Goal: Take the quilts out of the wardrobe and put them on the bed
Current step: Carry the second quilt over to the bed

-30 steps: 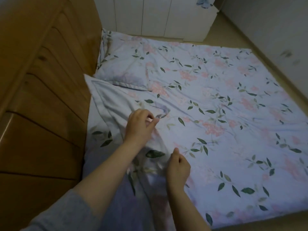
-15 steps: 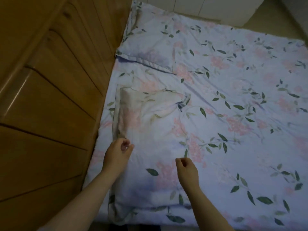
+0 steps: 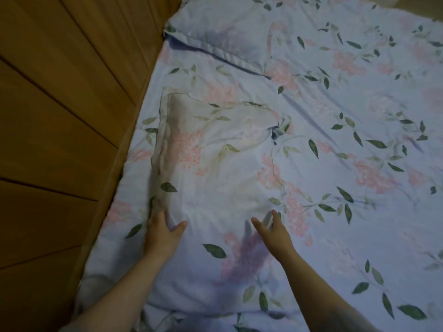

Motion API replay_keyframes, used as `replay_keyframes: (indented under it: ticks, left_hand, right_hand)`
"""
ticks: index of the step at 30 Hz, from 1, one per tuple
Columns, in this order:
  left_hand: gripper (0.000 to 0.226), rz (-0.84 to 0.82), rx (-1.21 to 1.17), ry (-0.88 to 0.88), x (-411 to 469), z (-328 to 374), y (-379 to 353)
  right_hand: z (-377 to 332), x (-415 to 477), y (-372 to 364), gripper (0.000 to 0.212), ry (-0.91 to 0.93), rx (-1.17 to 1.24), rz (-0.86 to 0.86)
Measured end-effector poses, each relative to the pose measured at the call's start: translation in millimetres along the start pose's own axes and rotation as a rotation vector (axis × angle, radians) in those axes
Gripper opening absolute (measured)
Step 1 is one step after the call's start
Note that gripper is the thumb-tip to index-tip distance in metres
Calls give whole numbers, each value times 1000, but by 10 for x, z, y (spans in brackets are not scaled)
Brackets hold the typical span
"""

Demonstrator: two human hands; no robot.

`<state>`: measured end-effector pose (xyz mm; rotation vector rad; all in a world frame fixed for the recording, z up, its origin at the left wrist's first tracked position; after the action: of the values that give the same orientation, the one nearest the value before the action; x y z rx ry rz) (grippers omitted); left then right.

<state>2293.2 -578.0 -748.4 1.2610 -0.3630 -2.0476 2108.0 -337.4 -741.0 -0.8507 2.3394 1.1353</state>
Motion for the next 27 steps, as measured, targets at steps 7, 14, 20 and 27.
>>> replay_keyframes:
  ticks: [7,14,20,27]
  left_hand:
    - [63,-46,-70,115,205,-157,-199]
    - [51,112,-243,-260,-26,577,527]
    - [33,288,-271,-438,-345,1038,1215]
    - [77,161,262,61,38,236,1219]
  right_hand:
    - [138,104,-247,77,31,195,135]
    - [-635,-56,26,22,250,320,305]
    - [-1316,-455,280,27,419,360,515]
    - [-897,-474,-296,44,-64,34,323]
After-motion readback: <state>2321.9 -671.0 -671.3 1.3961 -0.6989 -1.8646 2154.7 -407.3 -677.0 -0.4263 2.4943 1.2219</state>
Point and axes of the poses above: each hand's wrist, its own x-axis towards the middle knuckle, its own y-axis out of the back of the hand, z = x × y, the point moved 7 cm from there along x, towards the middle knuckle, and after that the axes turned 10 degrees about y, right-handed, at the moved point
